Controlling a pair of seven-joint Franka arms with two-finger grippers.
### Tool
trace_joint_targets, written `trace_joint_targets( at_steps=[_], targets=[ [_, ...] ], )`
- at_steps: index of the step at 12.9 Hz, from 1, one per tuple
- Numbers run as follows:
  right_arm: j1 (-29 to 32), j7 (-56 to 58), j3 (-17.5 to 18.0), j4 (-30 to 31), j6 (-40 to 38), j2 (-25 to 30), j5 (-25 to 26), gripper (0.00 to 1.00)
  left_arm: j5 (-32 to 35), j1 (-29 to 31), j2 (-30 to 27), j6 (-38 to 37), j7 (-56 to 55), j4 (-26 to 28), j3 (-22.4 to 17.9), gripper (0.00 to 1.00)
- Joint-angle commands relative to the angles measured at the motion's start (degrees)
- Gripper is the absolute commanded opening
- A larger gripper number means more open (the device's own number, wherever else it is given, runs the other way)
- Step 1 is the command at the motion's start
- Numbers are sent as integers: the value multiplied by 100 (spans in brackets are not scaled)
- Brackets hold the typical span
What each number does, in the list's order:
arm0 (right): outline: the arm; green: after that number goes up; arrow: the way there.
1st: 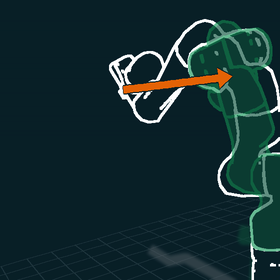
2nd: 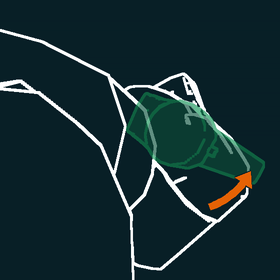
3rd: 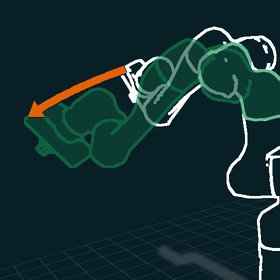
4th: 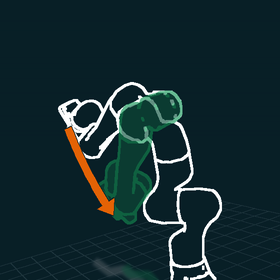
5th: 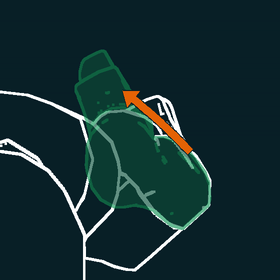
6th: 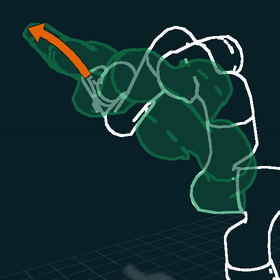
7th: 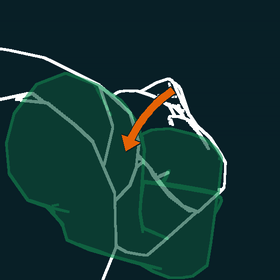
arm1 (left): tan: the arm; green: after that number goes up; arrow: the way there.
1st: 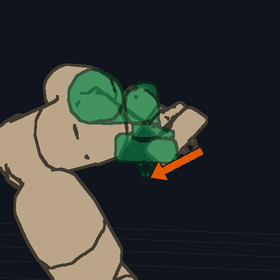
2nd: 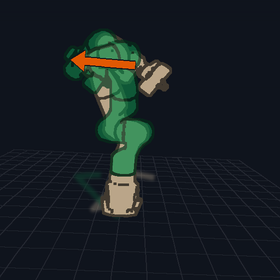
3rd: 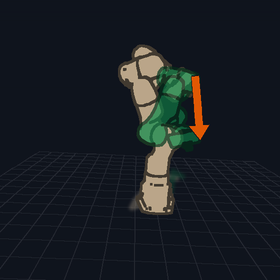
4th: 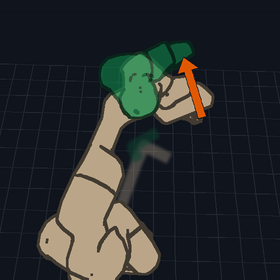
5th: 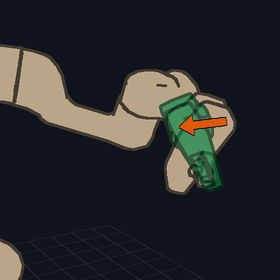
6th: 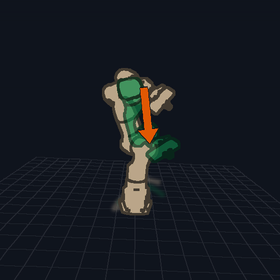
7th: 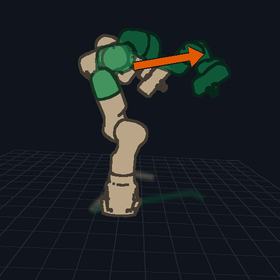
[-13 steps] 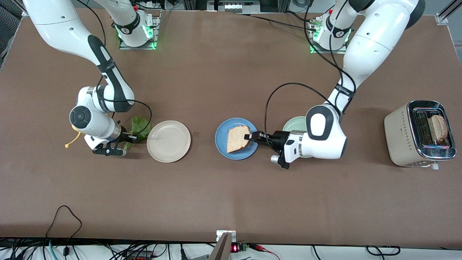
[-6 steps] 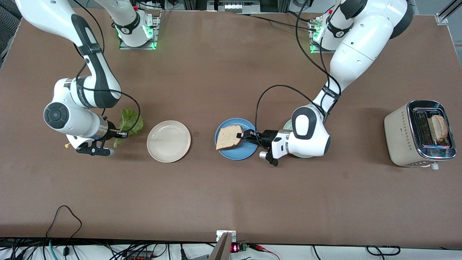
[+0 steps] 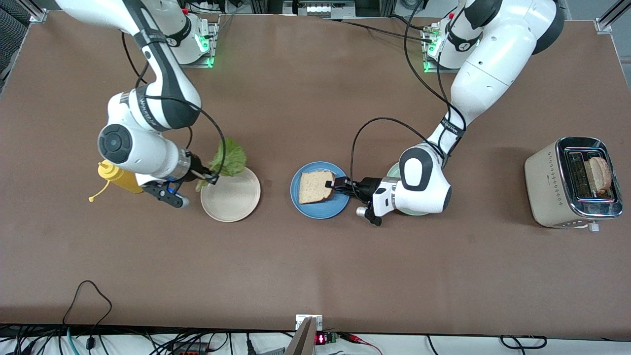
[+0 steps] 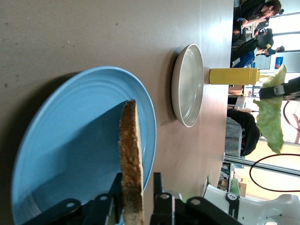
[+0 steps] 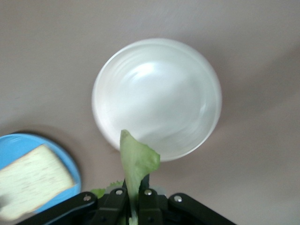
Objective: Make sandwich in blue plate with both arms
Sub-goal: 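Place the lettuce on the bread with the right gripper while the left gripper withdraws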
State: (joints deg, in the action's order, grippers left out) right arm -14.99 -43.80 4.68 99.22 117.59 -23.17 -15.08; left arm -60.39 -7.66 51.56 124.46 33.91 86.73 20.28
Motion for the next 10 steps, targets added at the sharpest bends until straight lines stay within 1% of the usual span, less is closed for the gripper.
trace_joint_targets(
  at_steps=[1, 3, 4, 6, 8, 10],
  targets=[
    [-118, -689, -29, -429, -70, -310, -626, 0, 191, 45, -311, -35, 134, 133, -119, 100],
    [-258, -1277, -29, -665, 61, -538, -1249, 0, 1497, 54, -680, -350, -119, 116, -286, 100],
    [-346, -1481, -29, -736, 167, -653, -1522, 0, 2130, 88, -786, -726, -321, 64, -374, 100],
    [-496, -1753, -29, -807, 413, -837, -1691, 0, 3195, 167, -1137, -1360, -664, 46, -489, 100],
    [-679, -2272, 15, -1052, 772, -1153, -2111, 0, 4196, 194, -1471, -1940, -929, 37, -629, 100],
    [-996, -2720, 15, -1368, 1167, -1531, -2201, 0, 5531, 212, -1735, -2336, -956, 37, -692, 100]
  ],
)
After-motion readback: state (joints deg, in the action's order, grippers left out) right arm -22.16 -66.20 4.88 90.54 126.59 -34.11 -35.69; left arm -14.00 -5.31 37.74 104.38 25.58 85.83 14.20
